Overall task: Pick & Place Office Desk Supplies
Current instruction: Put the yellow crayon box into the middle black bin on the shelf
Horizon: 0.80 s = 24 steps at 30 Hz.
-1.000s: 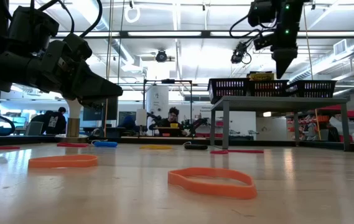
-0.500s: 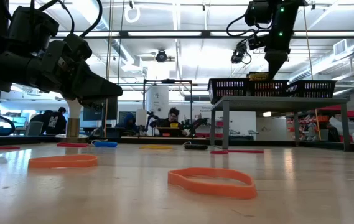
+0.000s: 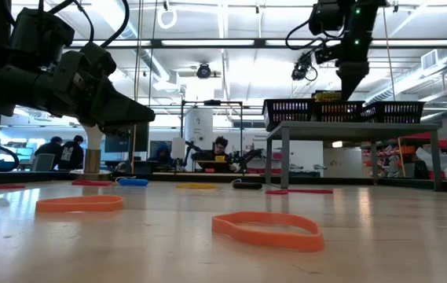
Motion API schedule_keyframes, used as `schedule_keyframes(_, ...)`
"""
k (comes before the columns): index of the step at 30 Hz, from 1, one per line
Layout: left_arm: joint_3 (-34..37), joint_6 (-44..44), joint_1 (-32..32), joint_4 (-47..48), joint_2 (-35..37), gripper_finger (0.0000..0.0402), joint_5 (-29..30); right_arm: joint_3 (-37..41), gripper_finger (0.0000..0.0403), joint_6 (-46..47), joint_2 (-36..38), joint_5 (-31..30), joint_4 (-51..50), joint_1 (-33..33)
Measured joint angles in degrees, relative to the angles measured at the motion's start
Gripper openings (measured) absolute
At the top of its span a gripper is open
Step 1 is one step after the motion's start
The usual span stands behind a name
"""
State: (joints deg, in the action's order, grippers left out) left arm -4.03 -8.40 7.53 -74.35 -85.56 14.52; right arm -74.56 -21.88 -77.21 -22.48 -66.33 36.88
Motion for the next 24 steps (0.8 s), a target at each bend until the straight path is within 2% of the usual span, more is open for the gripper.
schedule_keyframes(10, 0.0, 0.0, 0.0, 0.0, 0.0, 0.0065, 0.0, 0.0, 0.0013, -1.6, -5.2, 4.3, 2.6, 0.0)
schedule_keyframes(24, 0.0, 0.0, 0.0, 0.0, 0.0, 0.0065, 0.0, 0.0, 0.0013, -2.1, -7.1, -1.6, 7.0, -0.1)
